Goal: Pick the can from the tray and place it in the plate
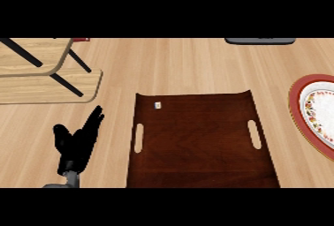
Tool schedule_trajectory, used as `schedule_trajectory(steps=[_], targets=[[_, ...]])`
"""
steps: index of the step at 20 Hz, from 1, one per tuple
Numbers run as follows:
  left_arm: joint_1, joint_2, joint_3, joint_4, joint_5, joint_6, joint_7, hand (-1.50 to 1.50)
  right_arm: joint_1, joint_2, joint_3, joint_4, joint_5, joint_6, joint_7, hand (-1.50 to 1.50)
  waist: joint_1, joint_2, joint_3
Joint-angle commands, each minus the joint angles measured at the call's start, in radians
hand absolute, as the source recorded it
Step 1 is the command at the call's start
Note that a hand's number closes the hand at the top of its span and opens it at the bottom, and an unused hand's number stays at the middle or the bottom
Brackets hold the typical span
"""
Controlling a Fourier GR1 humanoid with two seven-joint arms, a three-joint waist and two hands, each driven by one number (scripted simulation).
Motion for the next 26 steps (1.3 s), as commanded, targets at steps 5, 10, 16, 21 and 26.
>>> schedule_trajectory(steps=[5,10,16,21,26], targets=[[-0.013,-0.021,-0.004,0.025,-0.010,0.012,0.041,0.00,0.163,0.038,-0.067,-0.133,-0.196,0.263,-0.082,-1.50,-0.026,-0.005,-0.008],[0.061,0.017,0.022,0.019,0.003,-0.031,-0.008,0.00,0.345,0.111,-0.021,-0.348,-0.232,0.405,-0.015,-1.50,-0.031,-0.008,-0.010],[0.016,-0.015,0.019,0.041,-0.008,-0.003,0.015,0.00,0.587,0.290,0.050,-0.668,-0.216,0.418,0.042,-1.50,-0.035,-0.006,-0.010],[0.029,-0.013,0.012,-0.010,-0.004,-0.019,0.041,0.00,0.747,0.403,0.081,-0.863,-0.192,0.417,0.040,-1.50,-0.021,-0.003,-0.008],[-0.001,-0.002,0.035,0.022,-0.011,-0.027,0.043,0.00,0.857,0.442,0.103,-1.065,-0.154,0.421,0.184,-1.50,-0.018,-0.002,-0.008]])
